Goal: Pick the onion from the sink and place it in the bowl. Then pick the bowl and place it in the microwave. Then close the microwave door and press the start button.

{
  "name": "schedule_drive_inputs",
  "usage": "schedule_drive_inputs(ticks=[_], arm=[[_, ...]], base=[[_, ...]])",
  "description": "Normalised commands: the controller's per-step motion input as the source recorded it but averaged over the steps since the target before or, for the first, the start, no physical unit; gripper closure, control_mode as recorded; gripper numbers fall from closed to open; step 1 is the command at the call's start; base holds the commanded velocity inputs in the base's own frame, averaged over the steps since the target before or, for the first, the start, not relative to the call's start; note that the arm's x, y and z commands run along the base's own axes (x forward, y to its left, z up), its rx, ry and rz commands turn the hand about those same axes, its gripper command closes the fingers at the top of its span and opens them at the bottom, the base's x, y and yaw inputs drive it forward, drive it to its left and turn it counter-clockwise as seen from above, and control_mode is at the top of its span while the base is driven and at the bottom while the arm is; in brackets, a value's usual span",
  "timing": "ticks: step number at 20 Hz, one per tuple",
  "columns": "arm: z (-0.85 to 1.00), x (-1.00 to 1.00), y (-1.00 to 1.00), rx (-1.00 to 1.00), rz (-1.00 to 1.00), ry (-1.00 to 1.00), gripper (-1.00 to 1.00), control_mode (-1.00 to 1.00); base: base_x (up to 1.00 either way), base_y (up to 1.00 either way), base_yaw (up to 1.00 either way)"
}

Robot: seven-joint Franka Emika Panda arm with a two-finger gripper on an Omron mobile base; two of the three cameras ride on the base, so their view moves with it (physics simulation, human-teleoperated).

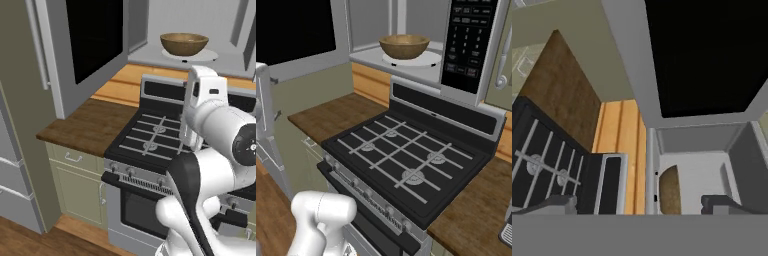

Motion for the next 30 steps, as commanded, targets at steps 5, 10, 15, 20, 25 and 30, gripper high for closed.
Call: schedule_drive_inputs(ticks=[5, 10, 15, 20, 25, 30], arm=[[-0.1, -0.06, 0.81, 0.0, 0.0, -0.05, -1.0, -1.0], [-0.12, -0.09, 0.65, 0.0, -0.01, 0.0, -1.0, -1.0], [-0.09, -0.21, 0.6, 0.0, -0.05, 0.0, -1.0, -1.0], [-0.22, -0.05, 0.62, 0.0, -0.04, -0.02, -1.0, -1.0], [-0.22, -0.02, 0.62, 0.0, -0.04, -0.03, -1.0, -1.0], [-0.22, 0.0, 0.7, -0.09, -0.04, -0.06, -1.0, -1.0]], base=[[0.0, 0.0, 0.0], [0.0, 0.0, 0.0], [0.0, 0.0, 0.0], [0.0, 0.0, 0.0], [0.0, 0.0, 0.0], [0.0, 0.0, 0.0]])
